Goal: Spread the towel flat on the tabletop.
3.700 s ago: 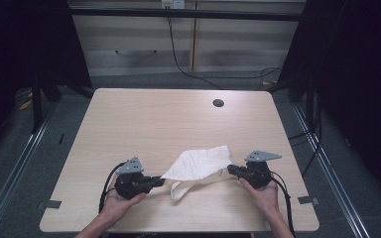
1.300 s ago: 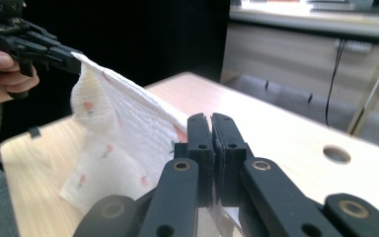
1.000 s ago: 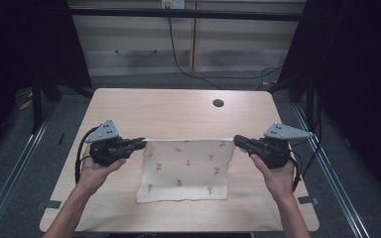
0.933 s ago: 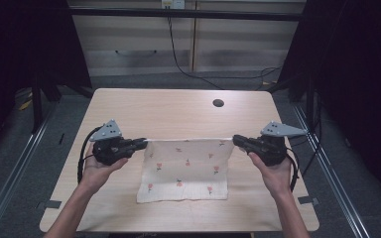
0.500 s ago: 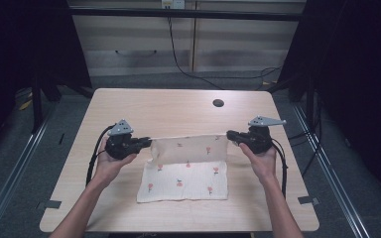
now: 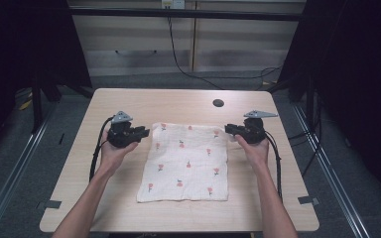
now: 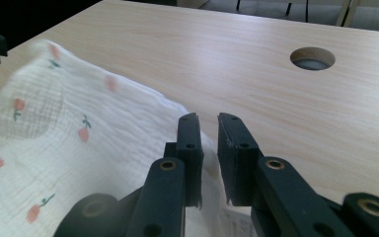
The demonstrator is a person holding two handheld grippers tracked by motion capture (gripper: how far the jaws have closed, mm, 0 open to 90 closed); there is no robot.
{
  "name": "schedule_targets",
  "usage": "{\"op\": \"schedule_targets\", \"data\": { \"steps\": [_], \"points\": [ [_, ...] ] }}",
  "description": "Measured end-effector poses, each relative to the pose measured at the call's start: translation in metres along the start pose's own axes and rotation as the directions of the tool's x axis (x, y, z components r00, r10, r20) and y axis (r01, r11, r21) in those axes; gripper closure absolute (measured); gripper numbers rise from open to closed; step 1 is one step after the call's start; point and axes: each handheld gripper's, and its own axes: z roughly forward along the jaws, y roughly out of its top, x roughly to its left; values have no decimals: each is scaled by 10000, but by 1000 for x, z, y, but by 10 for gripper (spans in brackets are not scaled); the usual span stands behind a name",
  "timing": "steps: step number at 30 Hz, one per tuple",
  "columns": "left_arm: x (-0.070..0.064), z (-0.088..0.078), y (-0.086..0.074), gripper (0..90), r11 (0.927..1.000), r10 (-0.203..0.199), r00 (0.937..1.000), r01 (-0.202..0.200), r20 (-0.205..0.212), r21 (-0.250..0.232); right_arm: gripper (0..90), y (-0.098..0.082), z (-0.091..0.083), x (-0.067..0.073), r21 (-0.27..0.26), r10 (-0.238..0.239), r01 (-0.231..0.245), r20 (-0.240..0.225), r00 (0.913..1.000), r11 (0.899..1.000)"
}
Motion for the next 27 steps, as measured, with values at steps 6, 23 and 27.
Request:
{"op": "schedule_targets", "data": {
  "steps": [6,23,27],
  "points": [
    [5,-11,-4,649,9999,-112,9998,112,161,0,507,1,-7,-2,-196,340,-330,552,9979,9993],
    [-24,-30,-47,574,9981,94,9829,-204,1838,581,400,-38,-14,46,1823,-848,1215,-1973,9767,9757],
    [-29,-17,-53,596,9941,265,9845,-443,1736,994,479,-55,2,57,2084,-942,1386,-2099,9732,9682]
  ]
}}
